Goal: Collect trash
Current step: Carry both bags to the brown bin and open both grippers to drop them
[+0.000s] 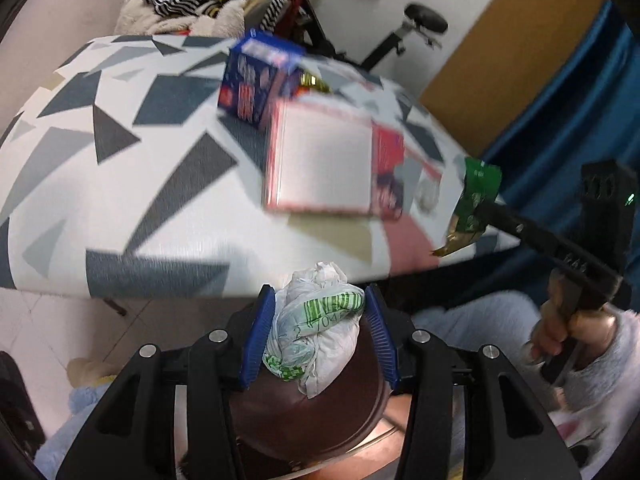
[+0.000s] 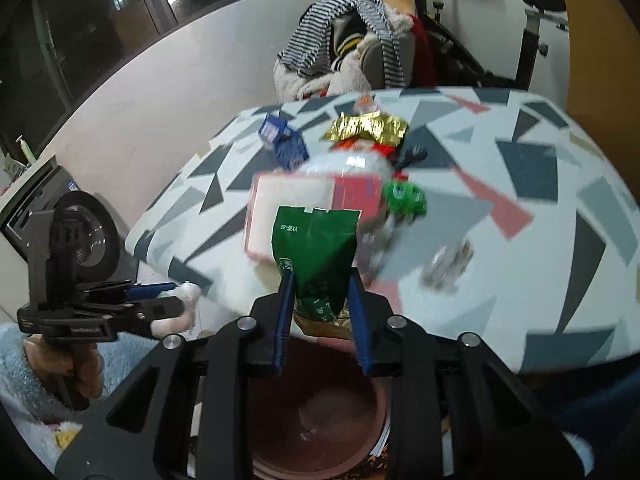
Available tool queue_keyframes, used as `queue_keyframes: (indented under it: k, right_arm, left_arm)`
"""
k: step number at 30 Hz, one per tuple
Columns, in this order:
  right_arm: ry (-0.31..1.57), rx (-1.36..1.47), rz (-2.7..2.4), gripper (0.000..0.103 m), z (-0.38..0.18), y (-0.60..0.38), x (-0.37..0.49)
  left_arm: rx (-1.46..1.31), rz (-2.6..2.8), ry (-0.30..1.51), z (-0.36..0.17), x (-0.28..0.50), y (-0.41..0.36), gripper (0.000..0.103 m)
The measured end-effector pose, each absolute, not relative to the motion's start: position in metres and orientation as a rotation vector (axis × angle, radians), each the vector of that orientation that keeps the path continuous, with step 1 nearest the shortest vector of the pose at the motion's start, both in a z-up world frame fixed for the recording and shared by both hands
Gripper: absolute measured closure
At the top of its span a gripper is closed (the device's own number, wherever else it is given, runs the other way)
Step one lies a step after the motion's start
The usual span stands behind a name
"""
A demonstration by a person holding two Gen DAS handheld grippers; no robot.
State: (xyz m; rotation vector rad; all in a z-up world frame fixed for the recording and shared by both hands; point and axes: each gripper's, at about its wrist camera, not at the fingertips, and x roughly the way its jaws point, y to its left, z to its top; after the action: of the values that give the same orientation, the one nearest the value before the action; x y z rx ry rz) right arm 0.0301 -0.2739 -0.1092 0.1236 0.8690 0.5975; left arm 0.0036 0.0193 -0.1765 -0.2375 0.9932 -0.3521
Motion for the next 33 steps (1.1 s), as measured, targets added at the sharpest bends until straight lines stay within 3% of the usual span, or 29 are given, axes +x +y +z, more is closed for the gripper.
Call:
queue_keyframes:
  k: [7,14,19,22,27,33]
  right_arm:
    - [0.990,0.184,0.609,0.074,-0.153,-0.272,0.004]
    - [1.031,0.160,0.612,0.074,-0.173,-0.258,-0.002]
    - [1.098,0.123,0.618,0.074,-0.196,-0.248,-0.004]
    - [1.146,0.087,0.616,0.074,-0.210,-0.240,-0.004]
    - [1.211,0.019,0.595,0.074,-0.231,-0.228,-0.001]
    - [1.246,0.000,0.556,0.074,-0.244,-0.228,0.002]
  left_arm:
    - [-0.176,-0.342,1.066,-0.217,-0.018,0.009,0.058]
    - [-0.141,-0.338,1.044,-0.220,-0.024,0.008,0.058]
    - [-0.136,-0.304,0.996,-0.214,-0.030,0.013,0.034]
    - [-0.138,-0.266,0.968,-0.210,-0.034,0.018,0.025]
    - [-0.152,-0.216,0.933,-0.209,-0.038,0.025,0.018]
    - [-0.152,-0.171,0.961,-0.219,-0.040,0.031,0.017]
